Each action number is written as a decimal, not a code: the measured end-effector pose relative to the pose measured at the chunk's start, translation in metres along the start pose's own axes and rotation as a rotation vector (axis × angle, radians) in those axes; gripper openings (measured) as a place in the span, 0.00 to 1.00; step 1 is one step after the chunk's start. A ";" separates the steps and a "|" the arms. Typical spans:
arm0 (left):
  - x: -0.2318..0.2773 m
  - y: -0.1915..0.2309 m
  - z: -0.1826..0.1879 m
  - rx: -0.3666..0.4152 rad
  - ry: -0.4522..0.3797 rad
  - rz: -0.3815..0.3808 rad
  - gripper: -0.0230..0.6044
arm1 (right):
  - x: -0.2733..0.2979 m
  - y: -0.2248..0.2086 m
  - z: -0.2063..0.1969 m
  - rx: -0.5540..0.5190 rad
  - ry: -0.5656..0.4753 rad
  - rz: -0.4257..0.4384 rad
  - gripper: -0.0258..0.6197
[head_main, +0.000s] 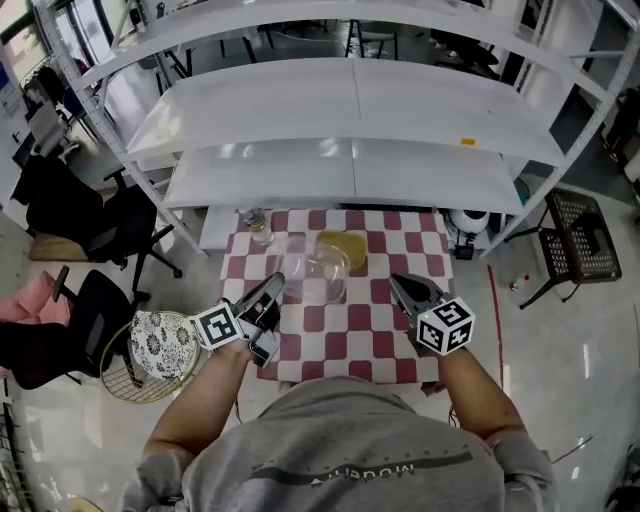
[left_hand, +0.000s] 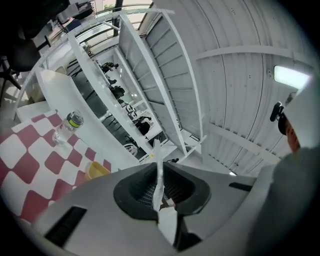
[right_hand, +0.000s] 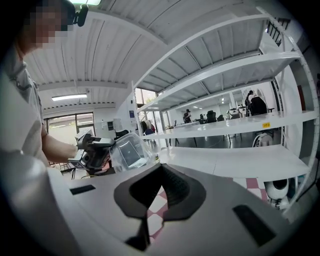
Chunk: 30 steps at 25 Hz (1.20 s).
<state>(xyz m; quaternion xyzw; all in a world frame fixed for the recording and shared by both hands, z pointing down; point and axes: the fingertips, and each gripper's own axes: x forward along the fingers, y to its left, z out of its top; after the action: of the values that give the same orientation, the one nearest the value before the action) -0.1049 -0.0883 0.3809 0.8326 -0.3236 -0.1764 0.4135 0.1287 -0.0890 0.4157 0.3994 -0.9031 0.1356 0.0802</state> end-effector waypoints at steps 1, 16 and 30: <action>-0.004 0.007 0.000 -0.005 0.016 -0.007 0.11 | 0.005 0.004 -0.005 0.007 0.006 -0.011 0.08; -0.029 0.078 -0.026 -0.073 0.085 0.011 0.11 | 0.033 0.021 -0.066 0.066 0.102 -0.084 0.08; -0.042 0.124 -0.101 -0.109 0.151 0.123 0.11 | 0.020 0.021 -0.144 0.165 0.219 -0.071 0.08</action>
<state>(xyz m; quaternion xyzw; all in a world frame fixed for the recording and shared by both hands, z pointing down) -0.1276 -0.0573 0.5411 0.7985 -0.3319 -0.1050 0.4912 0.1045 -0.0453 0.5537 0.4191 -0.8601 0.2492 0.1501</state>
